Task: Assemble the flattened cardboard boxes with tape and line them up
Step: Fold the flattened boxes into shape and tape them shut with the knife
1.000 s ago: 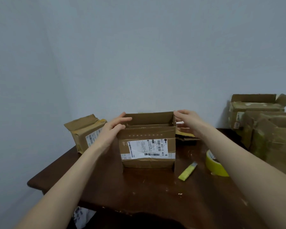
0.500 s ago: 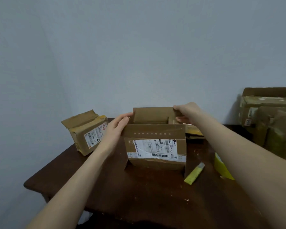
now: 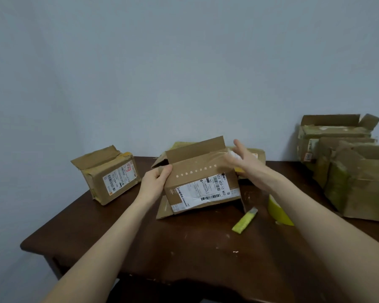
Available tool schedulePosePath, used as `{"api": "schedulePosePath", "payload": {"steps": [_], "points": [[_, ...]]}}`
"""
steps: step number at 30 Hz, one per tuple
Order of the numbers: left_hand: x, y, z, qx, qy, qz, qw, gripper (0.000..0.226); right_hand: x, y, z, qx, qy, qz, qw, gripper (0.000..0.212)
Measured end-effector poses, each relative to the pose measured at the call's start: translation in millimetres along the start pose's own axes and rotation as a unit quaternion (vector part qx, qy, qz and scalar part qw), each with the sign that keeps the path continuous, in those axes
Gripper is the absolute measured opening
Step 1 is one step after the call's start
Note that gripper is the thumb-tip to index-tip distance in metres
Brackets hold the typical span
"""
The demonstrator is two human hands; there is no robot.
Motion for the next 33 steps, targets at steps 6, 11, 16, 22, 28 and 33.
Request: {"api": "schedulePosePath", "payload": {"steps": [6, 11, 16, 22, 28, 33], "points": [[-6.6, 10.7, 1.5, -0.007, 0.01, 0.041, 0.999, 0.041, 18.0, 5.6, 25.1, 0.005, -0.091, -0.012, 0.996, 0.055], [-4.7, 14.5, -14.4, -0.022, 0.017, 0.066, 0.997, 0.027, 23.3, 15.4, 31.9, -0.022, -0.23, -0.02, 0.973, 0.072], [4.5, 16.9, -20.6, -0.029, 0.039, 0.062, 0.997, 0.031, 27.1, 11.1, 53.0, -0.008, -0.233, -0.018, 0.972, 0.042], [0.4, 25.5, -22.8, -0.005, 0.1, 0.054, 0.994, 0.058, 8.9, 20.5, 53.1, 0.035, -0.194, 0.058, 0.979, 0.105], [3.1, 48.1, -22.9, 0.056, 0.199, -0.026, 0.978, 0.106, 26.0, 52.2, 26.4, -0.047, -0.339, -0.039, 0.939, 0.127], [19.8, 44.9, -15.4, 0.141, 0.297, -0.069, 0.942, 0.061, 27.1, 49.0, 29.6, -0.05, -0.42, -0.057, 0.905, 0.087]]}}
Point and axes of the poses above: each hand's wrist, its own y-axis towards the middle knuckle, its own x-axis out of the palm, z = x × y, the point moved 4 cm from there along y, towards the middle knuckle, and after that the axes turned 4 degrees about y, right-handed, at the moved point
